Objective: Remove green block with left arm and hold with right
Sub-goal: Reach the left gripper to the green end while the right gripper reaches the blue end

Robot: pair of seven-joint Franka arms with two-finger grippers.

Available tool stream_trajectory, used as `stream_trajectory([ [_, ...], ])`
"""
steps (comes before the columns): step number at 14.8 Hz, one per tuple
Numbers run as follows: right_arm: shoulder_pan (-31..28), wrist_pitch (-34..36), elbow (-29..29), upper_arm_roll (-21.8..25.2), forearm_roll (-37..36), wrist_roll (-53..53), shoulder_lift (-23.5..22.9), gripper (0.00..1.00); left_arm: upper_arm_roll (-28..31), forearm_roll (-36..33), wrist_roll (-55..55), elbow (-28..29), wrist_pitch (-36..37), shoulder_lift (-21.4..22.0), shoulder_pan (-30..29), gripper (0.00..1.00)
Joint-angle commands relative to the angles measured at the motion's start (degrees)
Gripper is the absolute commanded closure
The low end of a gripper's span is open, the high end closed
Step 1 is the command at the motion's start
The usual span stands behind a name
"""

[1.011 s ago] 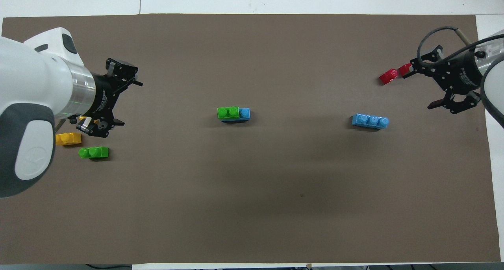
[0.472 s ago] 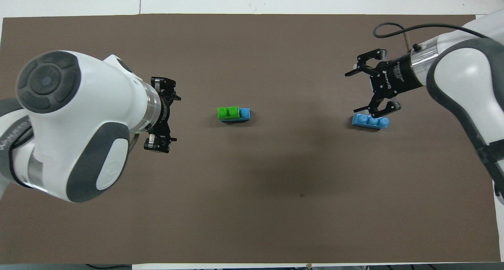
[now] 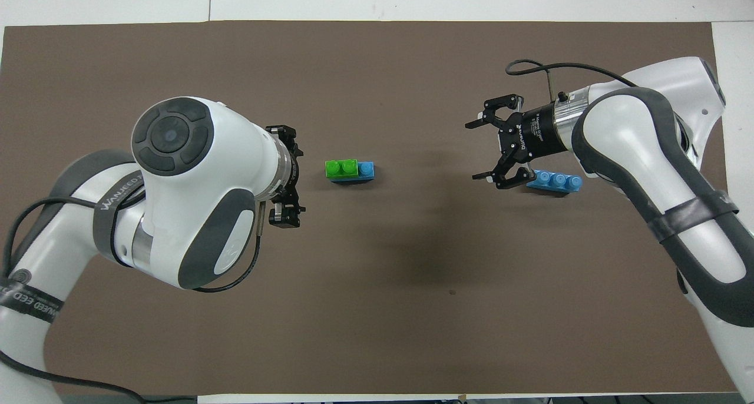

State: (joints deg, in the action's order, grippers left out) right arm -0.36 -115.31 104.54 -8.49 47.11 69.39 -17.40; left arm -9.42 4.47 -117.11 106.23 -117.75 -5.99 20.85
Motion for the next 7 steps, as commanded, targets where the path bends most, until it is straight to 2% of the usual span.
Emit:
stream_trajectory([
  [1, 1.1, -2.5, 0.2, 0.0, 4.5, -3.3, -2.3, 0.04, 0.9, 0.1, -4.1, 0.7, -2.7, -1.3, 1.6, 0.00],
  [4, 3.2, -6.5, -0.1, 0.0, 8.9, -5.3, -4.4, 0.04, 0.9, -1.3, -6.9, 0.6, -5.7, -4.2, 2.6, 0.00],
  [7, 5.3, -9.1, -1.7, -0.1, 10.3, -5.7, -6.5, 0.04, 0.9, -1.6, -8.3, 0.6, -7.0, -5.7, 2.9, 0.00],
])
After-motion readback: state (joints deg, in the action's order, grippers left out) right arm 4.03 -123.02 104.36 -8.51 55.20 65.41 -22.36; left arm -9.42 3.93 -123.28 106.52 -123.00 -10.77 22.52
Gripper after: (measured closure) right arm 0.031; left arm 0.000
